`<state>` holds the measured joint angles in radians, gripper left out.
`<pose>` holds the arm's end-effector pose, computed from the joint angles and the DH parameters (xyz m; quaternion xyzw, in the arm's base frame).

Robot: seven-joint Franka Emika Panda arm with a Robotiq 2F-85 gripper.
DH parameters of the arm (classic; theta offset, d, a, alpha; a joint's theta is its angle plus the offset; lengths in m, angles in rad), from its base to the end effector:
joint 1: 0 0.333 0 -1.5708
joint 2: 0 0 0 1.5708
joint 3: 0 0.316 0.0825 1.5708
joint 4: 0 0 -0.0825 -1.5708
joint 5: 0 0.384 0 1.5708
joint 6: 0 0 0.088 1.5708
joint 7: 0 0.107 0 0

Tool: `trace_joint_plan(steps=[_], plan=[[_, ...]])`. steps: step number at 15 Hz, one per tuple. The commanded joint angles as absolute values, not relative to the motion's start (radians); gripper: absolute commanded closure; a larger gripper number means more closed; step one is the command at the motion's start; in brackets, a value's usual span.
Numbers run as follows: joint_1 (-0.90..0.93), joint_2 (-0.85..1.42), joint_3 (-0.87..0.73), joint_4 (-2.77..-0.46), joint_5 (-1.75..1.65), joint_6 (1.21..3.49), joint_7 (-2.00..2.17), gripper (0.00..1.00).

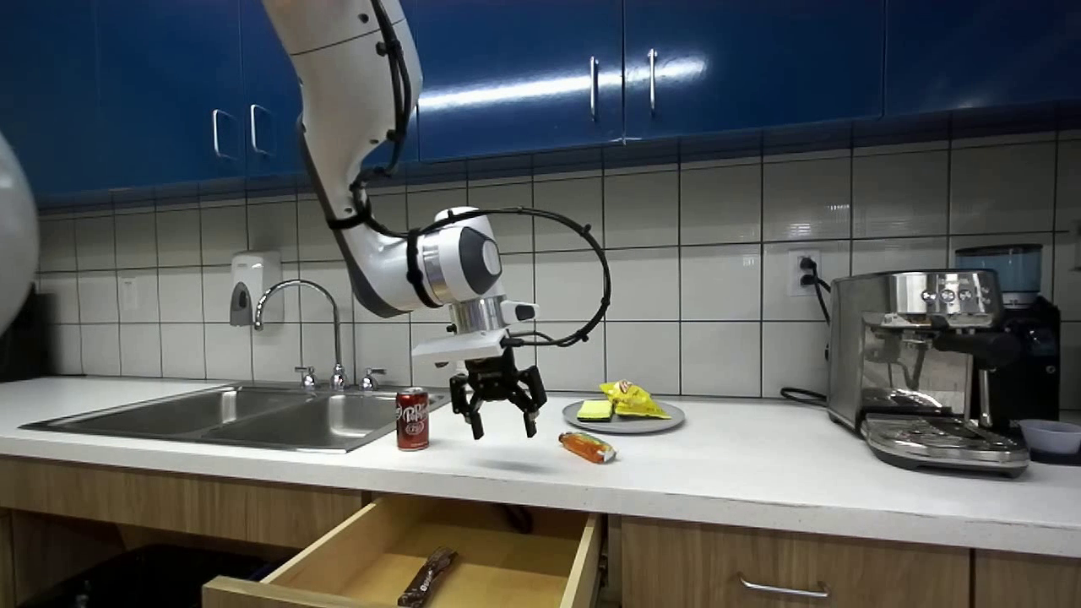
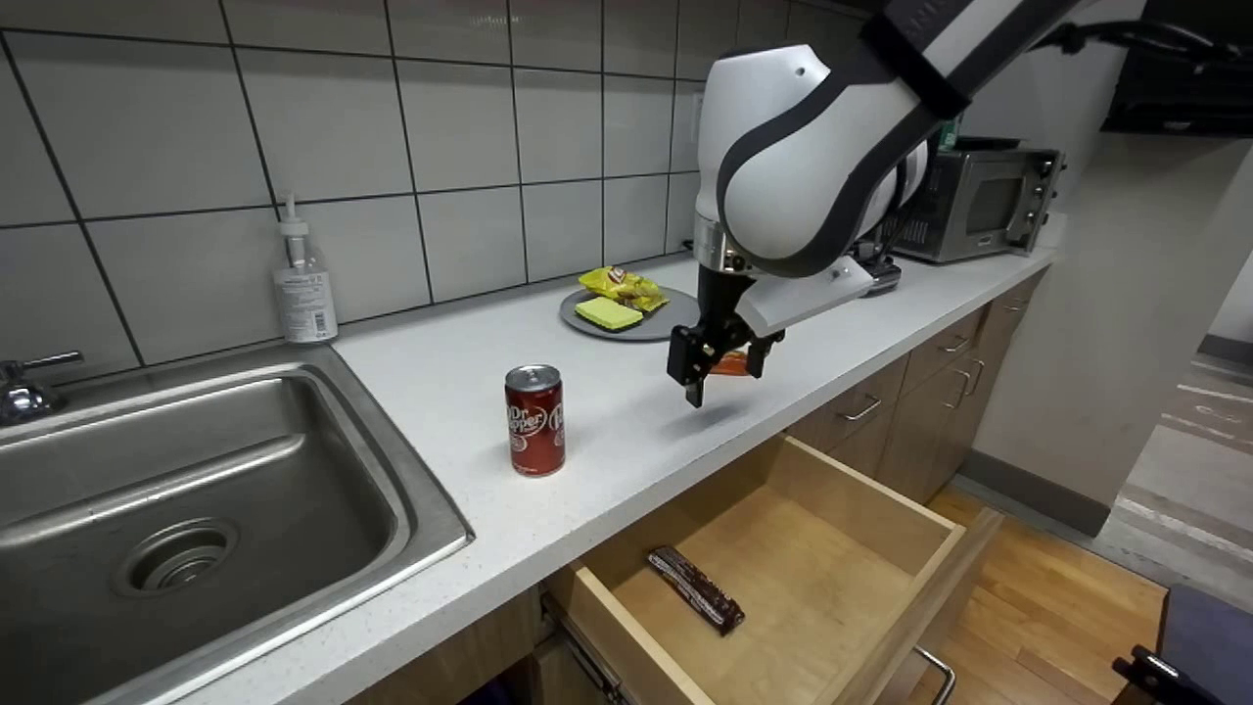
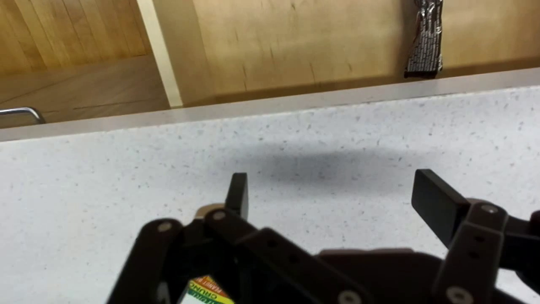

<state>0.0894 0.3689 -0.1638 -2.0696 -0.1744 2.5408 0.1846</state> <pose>0.5994 -0.0401 0.2635 0.9939 -0.0528 0.0560 0.0790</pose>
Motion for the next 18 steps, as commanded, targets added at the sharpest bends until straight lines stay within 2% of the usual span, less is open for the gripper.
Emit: trace_joint_plan(steps=[1,18], plan=[[0.027,0.432,-0.129,-1.941,-0.164,2.451,0.081,0.00],[-0.134,0.776,-0.050,-1.400,-0.148,2.205,-0.342,0.00]])
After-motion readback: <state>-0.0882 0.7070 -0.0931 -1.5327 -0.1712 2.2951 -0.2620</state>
